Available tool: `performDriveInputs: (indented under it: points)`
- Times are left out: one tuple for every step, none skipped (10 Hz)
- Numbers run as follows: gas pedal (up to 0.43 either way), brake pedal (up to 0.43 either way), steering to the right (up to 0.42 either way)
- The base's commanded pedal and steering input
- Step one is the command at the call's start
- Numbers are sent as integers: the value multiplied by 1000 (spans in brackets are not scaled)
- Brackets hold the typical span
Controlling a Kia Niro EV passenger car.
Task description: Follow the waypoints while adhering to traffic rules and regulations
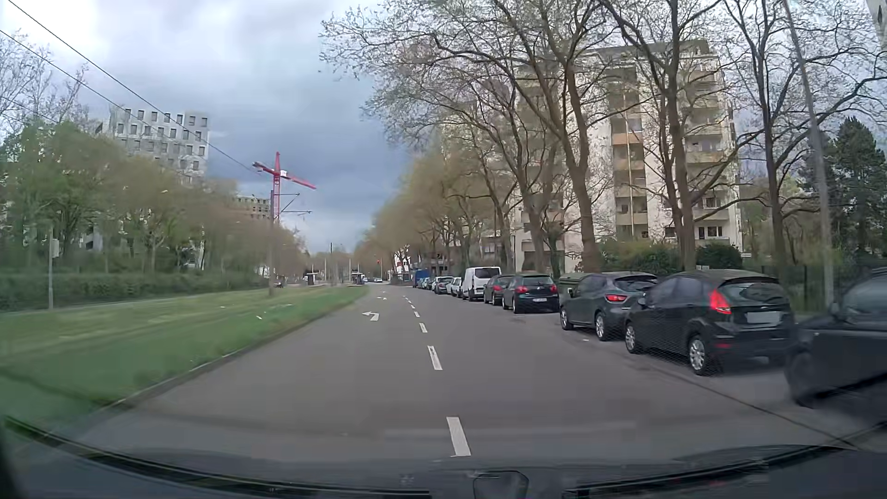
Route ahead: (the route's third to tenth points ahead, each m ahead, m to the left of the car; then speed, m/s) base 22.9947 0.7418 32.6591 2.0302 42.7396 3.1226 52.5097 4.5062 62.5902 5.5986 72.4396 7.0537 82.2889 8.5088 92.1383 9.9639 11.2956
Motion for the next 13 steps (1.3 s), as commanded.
performDriveInputs:
  points:
    - [110,0,-12]
    - [110,0,-16]
    - [110,0,-16]
    - [110,0,-16]
    - [118,0,-17]
    - [118,0,-16]
    - [118,0,-17]
    - [118,0,-17]
    - [118,0,-16]
    - [118,0,-17]
    - [118,0,-16]
    - [118,0,-16]
    - [130,0,-16]
